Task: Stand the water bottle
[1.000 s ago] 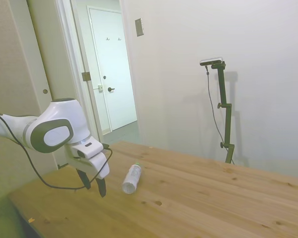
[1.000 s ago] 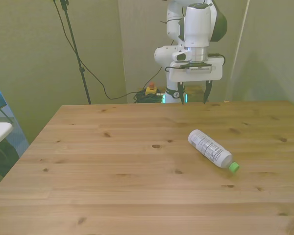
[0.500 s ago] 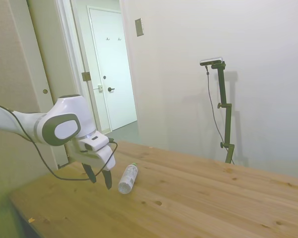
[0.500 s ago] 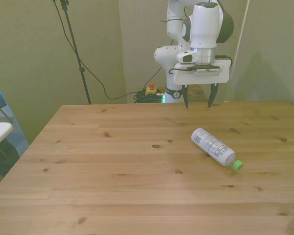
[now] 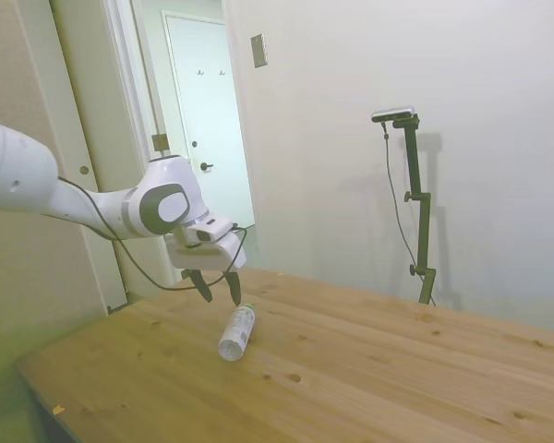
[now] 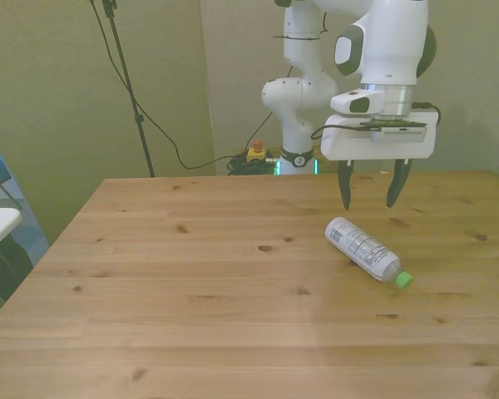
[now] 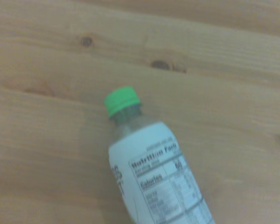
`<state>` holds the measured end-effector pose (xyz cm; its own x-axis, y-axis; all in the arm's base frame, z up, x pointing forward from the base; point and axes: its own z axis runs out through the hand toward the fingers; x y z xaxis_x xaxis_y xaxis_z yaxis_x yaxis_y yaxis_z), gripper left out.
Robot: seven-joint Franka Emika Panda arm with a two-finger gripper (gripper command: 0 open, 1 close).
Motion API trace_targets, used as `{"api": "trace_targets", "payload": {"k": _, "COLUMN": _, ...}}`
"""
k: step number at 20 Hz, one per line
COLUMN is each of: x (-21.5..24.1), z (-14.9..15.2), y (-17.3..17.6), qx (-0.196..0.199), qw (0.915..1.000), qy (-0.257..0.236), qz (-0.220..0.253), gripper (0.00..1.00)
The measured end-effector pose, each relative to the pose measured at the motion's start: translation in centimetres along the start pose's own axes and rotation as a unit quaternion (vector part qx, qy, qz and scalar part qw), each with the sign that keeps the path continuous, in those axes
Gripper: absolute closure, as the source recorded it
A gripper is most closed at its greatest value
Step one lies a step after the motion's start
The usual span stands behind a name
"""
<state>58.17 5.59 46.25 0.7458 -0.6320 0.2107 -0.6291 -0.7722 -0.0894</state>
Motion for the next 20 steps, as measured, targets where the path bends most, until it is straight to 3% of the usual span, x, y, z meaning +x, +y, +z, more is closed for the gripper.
{"api": "trace_targets", "payload": {"k": 10, "x": 2.5, "z": 4.0, "y": -6.9, "qx": 0.0, "qw": 0.9995, "qy": 0.004, "qz": -0.032, "gripper": 0.0}}
{"api": "trace_targets", "payload": {"k": 20, "x": 2.2, "z": 10.9, "y": -8.6, "qx": -0.026, "qw": 0.9989, "qy": 0.021, "qz": -0.032, "gripper": 0.0}}
